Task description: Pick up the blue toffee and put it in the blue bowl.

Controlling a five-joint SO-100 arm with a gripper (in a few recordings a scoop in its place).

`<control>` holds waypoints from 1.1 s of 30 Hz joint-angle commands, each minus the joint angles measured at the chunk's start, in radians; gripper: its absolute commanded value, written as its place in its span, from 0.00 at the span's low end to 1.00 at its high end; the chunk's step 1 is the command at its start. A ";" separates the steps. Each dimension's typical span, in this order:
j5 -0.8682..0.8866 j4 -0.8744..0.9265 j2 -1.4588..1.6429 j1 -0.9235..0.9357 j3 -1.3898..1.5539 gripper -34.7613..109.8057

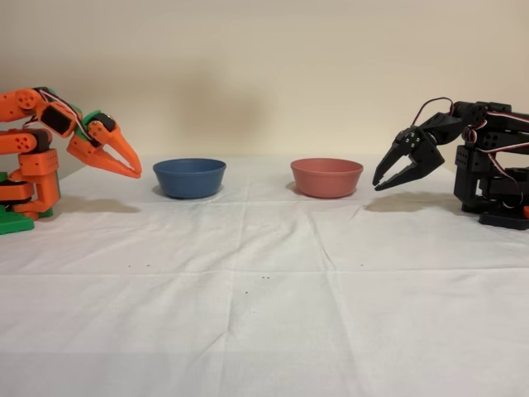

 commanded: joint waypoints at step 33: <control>-0.058 0.150 0.015 -0.034 0.074 0.24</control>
